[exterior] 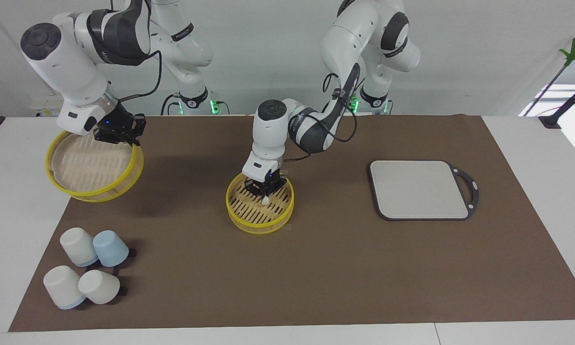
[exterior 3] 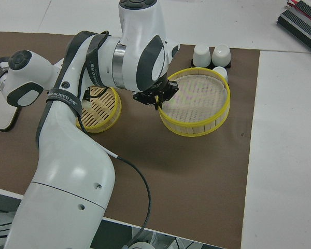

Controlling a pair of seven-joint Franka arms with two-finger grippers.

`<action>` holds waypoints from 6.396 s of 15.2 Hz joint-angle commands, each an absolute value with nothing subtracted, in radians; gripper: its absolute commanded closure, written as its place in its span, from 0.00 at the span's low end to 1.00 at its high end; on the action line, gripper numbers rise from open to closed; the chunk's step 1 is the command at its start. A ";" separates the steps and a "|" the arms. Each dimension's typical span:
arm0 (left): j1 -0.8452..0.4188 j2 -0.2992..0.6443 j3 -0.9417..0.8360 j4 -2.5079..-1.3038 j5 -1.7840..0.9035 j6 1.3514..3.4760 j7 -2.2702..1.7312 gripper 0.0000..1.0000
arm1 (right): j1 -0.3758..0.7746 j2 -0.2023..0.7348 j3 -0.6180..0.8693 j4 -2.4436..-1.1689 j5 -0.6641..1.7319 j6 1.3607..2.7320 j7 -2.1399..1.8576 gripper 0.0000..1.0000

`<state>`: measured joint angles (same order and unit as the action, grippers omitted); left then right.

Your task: Place bun in steamer

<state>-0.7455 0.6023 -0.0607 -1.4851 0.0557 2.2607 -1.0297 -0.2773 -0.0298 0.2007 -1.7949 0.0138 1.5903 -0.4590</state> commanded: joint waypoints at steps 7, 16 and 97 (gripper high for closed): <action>-0.764 0.592 -0.041 -1.471 0.104 2.225 -1.072 0.00 | -0.272 -0.055 0.204 -1.806 0.026 1.611 -0.448 1.00; -0.764 0.578 -0.041 -1.489 0.104 2.232 -1.074 0.00 | -0.252 -0.055 0.204 -1.807 0.026 1.612 -0.425 1.00; -0.005 -0.077 -0.041 -1.689 -0.037 1.623 -0.015 0.00 | 0.194 0.243 0.216 -1.615 -0.072 1.892 0.563 0.00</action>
<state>-0.0061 -0.0486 -0.0431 -1.6568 -0.0226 1.6140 -0.0335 0.2690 0.3155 0.2022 -1.5926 -0.0746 1.9588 0.5828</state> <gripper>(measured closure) 0.000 0.000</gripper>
